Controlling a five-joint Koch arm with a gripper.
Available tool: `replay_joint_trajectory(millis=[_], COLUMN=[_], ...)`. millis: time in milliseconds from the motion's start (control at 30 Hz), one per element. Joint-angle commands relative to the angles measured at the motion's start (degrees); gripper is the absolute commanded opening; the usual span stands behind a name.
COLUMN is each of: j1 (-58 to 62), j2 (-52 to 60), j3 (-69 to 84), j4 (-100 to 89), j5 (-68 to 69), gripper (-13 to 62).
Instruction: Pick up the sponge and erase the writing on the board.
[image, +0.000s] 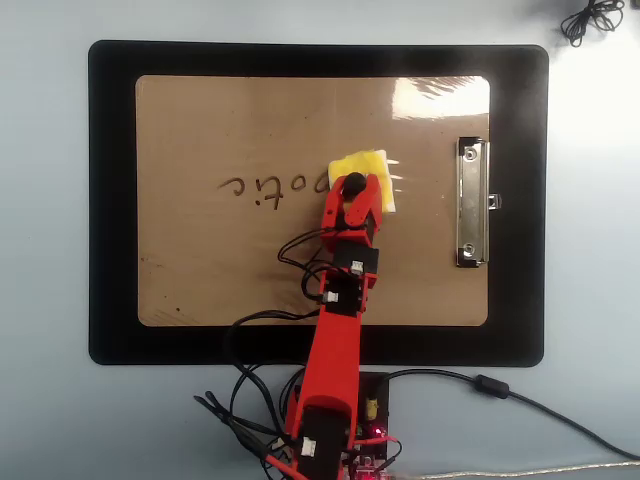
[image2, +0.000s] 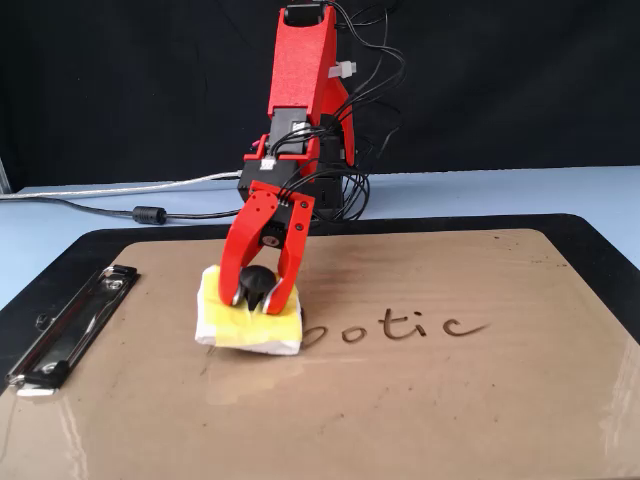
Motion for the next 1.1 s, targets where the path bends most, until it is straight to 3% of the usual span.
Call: replay_joint_trajectory(millis=[0,133,300,567,767,867,1000,1067], j1=[2.4,3.2,3.9,10.1,8.5,7.6,7.3,6.4], j2=[1.9,-5.6,-19.7,-5.4,-18.3,-12.3,12.0,16.3], j3=[1.8,2.0,-14.6,2.5,-14.7,-10.7,13.3,17.1], j4=[0.8,0.7,1.0,0.6,-1.1,1.1,3.9,3.7], j5=[0.2,-1.1,-5.5,-5.4,-6.7,-7.3,-7.5,-8.2], gripper=[-8.0,-8.0,-8.0,-8.0,-8.0,-8.0,-8.0,-8.0])
